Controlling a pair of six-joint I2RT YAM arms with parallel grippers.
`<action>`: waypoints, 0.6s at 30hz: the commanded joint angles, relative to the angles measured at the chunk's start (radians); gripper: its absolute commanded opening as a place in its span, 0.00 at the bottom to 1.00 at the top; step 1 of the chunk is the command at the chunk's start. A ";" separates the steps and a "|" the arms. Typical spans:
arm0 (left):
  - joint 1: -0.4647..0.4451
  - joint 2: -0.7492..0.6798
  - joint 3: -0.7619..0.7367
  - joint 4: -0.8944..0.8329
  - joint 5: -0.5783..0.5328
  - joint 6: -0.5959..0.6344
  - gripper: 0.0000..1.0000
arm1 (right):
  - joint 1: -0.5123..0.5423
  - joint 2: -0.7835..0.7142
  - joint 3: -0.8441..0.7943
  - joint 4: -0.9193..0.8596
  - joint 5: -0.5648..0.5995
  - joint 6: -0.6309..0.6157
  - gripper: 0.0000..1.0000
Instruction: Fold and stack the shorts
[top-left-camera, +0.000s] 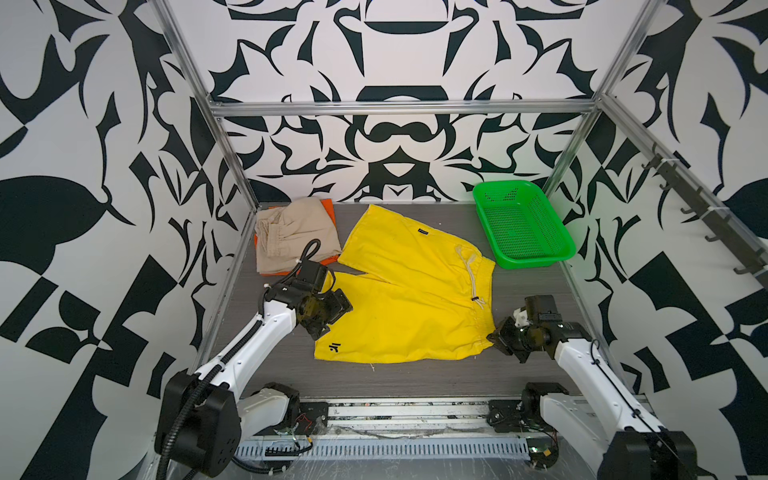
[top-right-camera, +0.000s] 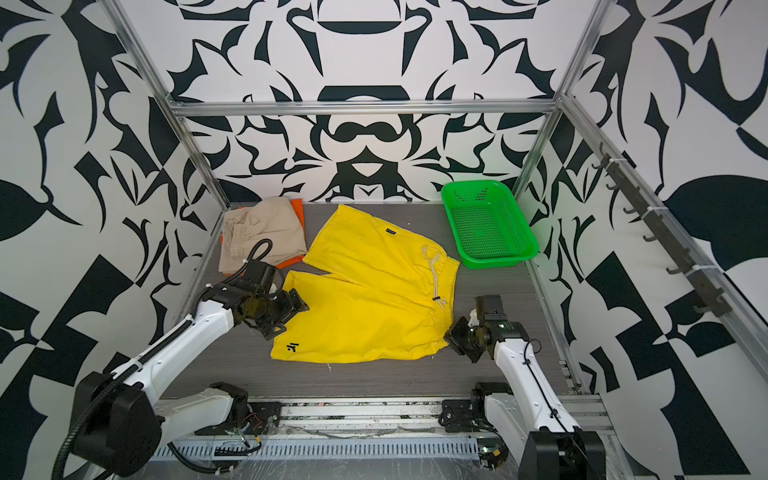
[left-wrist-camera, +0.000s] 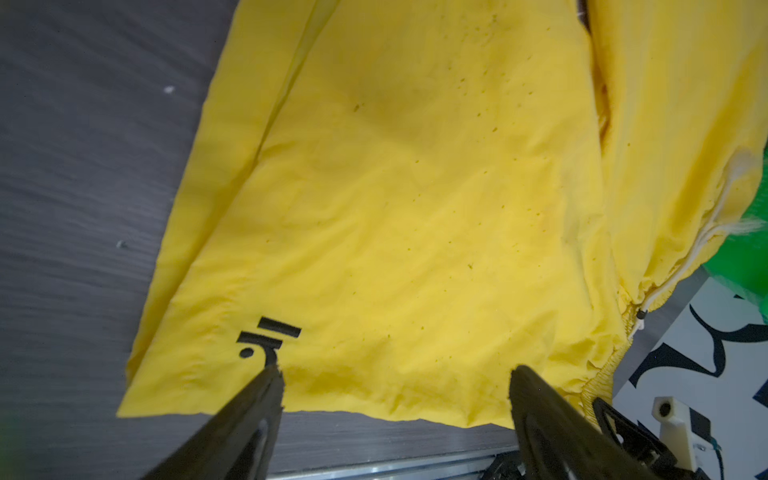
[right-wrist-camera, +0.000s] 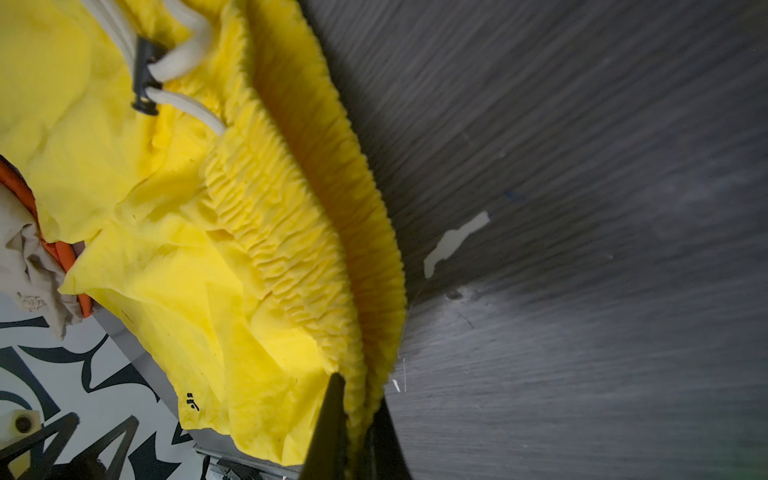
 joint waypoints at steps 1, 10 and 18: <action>0.008 -0.038 -0.034 -0.067 -0.028 -0.108 0.87 | 0.013 -0.007 0.019 -0.012 -0.001 0.007 0.02; 0.010 -0.059 -0.147 -0.133 -0.062 -0.193 0.74 | 0.042 0.023 0.040 -0.011 0.016 0.011 0.01; 0.011 -0.114 -0.174 -0.208 -0.167 -0.217 0.67 | 0.058 0.029 0.033 -0.006 0.029 0.019 0.01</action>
